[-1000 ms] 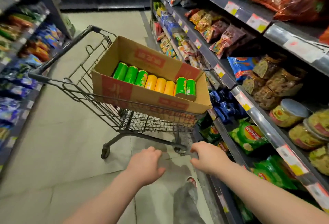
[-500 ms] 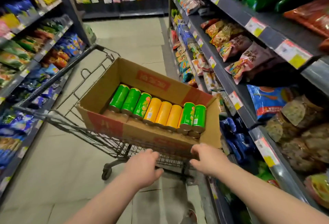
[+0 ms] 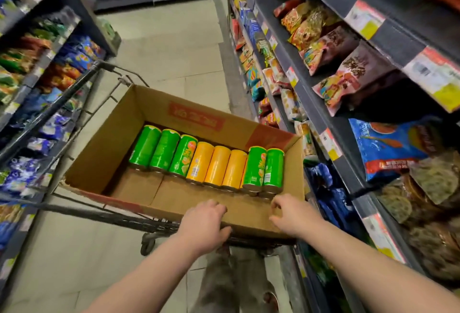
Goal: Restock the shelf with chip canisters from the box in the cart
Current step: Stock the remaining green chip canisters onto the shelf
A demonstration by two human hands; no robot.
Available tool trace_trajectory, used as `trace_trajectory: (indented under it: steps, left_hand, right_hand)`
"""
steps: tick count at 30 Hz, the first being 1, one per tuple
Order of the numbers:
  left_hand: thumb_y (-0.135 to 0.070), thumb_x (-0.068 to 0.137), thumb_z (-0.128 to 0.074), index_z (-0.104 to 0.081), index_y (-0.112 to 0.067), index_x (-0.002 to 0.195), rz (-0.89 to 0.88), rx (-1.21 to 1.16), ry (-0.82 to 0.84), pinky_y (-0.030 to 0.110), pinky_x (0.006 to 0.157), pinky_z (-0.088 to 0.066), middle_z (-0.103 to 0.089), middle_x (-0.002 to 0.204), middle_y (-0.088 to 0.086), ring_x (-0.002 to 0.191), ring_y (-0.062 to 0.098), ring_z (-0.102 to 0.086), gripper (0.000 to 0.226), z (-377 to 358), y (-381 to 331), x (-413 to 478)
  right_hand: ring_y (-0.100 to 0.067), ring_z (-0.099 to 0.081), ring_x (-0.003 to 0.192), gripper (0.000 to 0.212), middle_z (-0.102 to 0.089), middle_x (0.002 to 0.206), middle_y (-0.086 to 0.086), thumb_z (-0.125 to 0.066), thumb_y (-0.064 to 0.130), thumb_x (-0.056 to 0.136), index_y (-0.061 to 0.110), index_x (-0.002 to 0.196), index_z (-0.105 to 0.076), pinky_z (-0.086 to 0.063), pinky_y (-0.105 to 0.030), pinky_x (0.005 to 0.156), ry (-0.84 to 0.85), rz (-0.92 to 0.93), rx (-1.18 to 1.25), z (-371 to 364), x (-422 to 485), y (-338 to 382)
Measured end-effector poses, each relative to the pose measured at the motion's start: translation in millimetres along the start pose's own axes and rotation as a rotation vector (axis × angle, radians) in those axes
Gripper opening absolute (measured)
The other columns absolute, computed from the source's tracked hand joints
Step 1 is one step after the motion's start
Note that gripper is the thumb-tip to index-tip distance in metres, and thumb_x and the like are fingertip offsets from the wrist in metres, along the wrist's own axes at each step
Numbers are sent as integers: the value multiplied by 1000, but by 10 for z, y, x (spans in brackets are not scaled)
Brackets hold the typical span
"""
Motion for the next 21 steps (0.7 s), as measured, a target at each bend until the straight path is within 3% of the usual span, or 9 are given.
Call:
trace_trajectory:
  steps: [12,21]
  left_hand:
    - [-49,87,-51,-50,-21,126,-181,87,119,37,91,-47,-52,123,2,116,23,-50,48,81,133,1336]
    - [-45,86,-54,-48,-19,129,-248,56,301,35,88,-47,-52,125,5,114,26,-53,50,-200,230,2261]
  right_hand:
    - [-25,-56,113,37,-53,125,-4,-48,37,93,21,126,-52,-46,-33,83,81,-196,-26,172,905,-276]
    - [-29,-60,100,29,-55,115,-8,-55,27,87,16,114,-54,-51,-37,85,161,-381,109,-106,1771,-589]
Point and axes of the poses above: each hand's wrist, its own x-axis towards the middle knuckle, its own z-axis out of the back of the hand, y = z × x, the point moved 8 cm from there along x, towards the middle knuckle
